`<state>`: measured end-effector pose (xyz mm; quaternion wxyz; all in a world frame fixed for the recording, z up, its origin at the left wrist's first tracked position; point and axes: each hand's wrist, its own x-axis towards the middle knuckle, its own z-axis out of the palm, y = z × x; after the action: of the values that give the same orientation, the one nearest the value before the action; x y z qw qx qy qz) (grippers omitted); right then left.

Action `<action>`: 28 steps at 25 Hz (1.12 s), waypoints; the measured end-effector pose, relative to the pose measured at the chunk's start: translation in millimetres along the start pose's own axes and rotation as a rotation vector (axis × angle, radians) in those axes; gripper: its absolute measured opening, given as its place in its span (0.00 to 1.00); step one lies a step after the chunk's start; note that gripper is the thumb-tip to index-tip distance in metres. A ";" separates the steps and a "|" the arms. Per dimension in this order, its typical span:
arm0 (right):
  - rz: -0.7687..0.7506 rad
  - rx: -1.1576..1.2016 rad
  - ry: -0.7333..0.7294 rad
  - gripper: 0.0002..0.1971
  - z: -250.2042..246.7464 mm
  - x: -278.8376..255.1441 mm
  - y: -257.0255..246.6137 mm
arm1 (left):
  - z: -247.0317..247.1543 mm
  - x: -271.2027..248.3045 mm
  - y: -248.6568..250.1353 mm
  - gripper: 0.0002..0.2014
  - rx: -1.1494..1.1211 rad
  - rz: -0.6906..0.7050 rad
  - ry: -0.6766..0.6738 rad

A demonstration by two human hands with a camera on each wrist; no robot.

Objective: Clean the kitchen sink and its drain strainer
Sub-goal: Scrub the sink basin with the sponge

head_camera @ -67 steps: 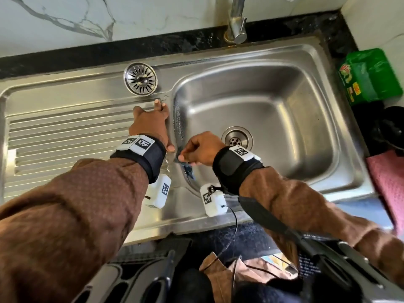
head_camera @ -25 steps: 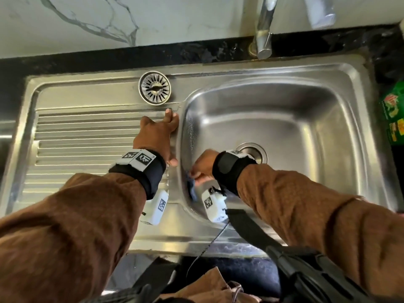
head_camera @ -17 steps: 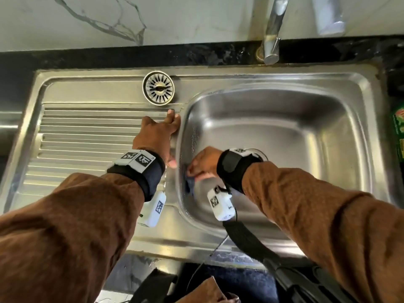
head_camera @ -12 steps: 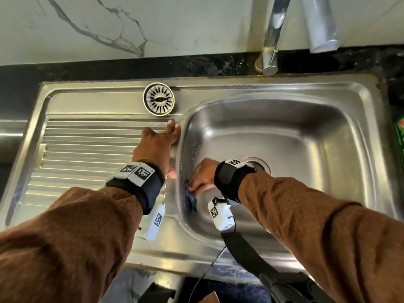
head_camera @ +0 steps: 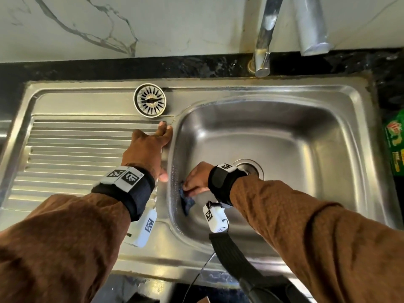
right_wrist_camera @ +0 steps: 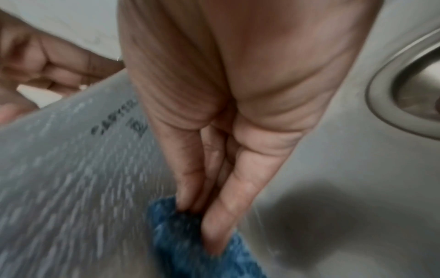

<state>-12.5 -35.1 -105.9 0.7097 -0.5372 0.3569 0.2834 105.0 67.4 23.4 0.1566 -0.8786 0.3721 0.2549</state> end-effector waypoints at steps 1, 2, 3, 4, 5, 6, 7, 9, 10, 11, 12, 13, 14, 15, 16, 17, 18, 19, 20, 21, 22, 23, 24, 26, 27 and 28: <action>-0.065 0.058 0.062 0.07 -6.2 4.2 -11.0 | -0.3 -0.2 -0.1 0.70 0.000 -0.002 0.005; -0.155 0.188 0.136 0.07 -13.4 9.8 -23.7 | -0.5 -0.9 -0.1 0.70 -0.007 -0.007 0.006; -0.251 0.337 0.204 0.08 -19.6 13.9 -35.8 | -1.3 -1.8 0.1 0.69 -0.013 -0.009 0.004; -0.326 0.449 0.252 0.07 -23.2 16.9 -43.4 | -1.9 -2.6 0.2 0.69 -0.020 -0.008 0.002; -0.356 0.483 0.267 0.06 -23.6 17.6 -46.7 | -2.6 -3.0 -0.1 0.69 -0.027 -0.006 0.001; -0.336 0.450 0.257 0.05 -21.5 15.7 -44.8 | -3.6 -3.4 0.2 0.69 -0.037 -0.004 -0.001; -0.269 0.390 0.234 0.04 -17.5 12.0 -37.7 | -4.3 -4.1 0.5 0.69 -0.044 -0.004 -0.005; -0.095 0.270 0.145 0.02 -4.4 1.8 -20.3 | -5.1 -5.0 0.8 0.69 -0.046 -0.003 -0.002; -0.054 0.258 0.113 0.01 1.1 -3.1 -17.7 | -4.9 -5.4 1.2 0.69 -0.043 -0.002 0.004; -0.061 0.297 0.118 0.03 3.3 -4.8 -20.2 | -5.0 -5.6 1.5 0.69 -0.042 -0.001 0.011; -0.121 0.412 0.162 0.04 1.6 -3.6 -26.7 | -4.6 -6.0 1.4 0.69 -0.045 -0.004 0.012; -0.230 0.552 0.226 0.03 -4.4 0.2 -36.9 | -4.1 -6.0 1.8 0.70 -0.050 -0.010 0.010; -0.354 0.692 0.280 0.02 -13.6 4.3 -49.3 | -3.7 -5.9 2.5 0.70 -0.058 -0.014 0.009; -0.447 0.815 0.330 0.02 -22.3 6.5 -63.3 | -3.5 -6.2 2.4 0.70 -0.068 -0.016 0.013; -0.503 0.894 0.373 0.02 -27.8 7.7 -74.0 | -3.5 -7.1 2.3 0.69 -0.074 -0.016 0.023; -0.519 0.908 0.406 0.04 -28.4 9.5 -78.0 | -3.5 -7.9 2.1 0.69 -0.074 -0.015 0.035; -0.511 0.867 0.423 0.06 -23.8 9.9 -75.7 | -3.9 -8.8 2.0 0.69 -0.074 -0.013 0.047; -0.481 0.785 0.423 0.07 -16.1 10.6 -67.5 | -3.5 -9.1 1.7 0.69 -0.081 -0.012 0.052; -0.436 0.713 0.395 0.07 -7.3 9.3 -58.5 | -2.6 -9.1 1.4 0.70 -0.091 -0.010 0.051; -0.400 0.686 0.356 0.07 -1.1 8.7 -51.9 | -2.6 -9.1 1.3 0.70 -0.099 -0.008 0.046; -0.387 0.704 0.325 0.06 1.0 8.8 -47.8 | -2.4 -8.8 1.2 0.70 -0.105 -0.008 0.043; -0.393 0.754 0.324 0.05 -0.9 9.2 -49.0 | -2.1 -8.6 1.1 0.70 -0.108 -0.009 0.048; -0.419 0.835 0.346 0.05 -5.5 10.5 -53.6 | -2.1 -8.6 1.2 0.70 -0.110 -0.010 0.055; -0.506 0.940 0.461 0.06 -11.7 15.2 -62.6 | -1.9 -8.6 1.7 0.68 -0.110 -0.015 0.070; -0.540 0.892 0.530 0.07 -9.2 16.1 -63.8 | -2.5 -8.8 1.9 0.67 -0.109 -0.017 0.071; -0.539 0.772 0.589 0.08 -2.7 16.2 -60.7 | -3.5 -9.0 2.0 0.67 -0.109 -0.017 0.064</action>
<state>44.1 -53.3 -85.4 0.7727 -0.3669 0.4680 -0.2220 99.4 69.5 31.2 0.0985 -0.8968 0.3549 0.2453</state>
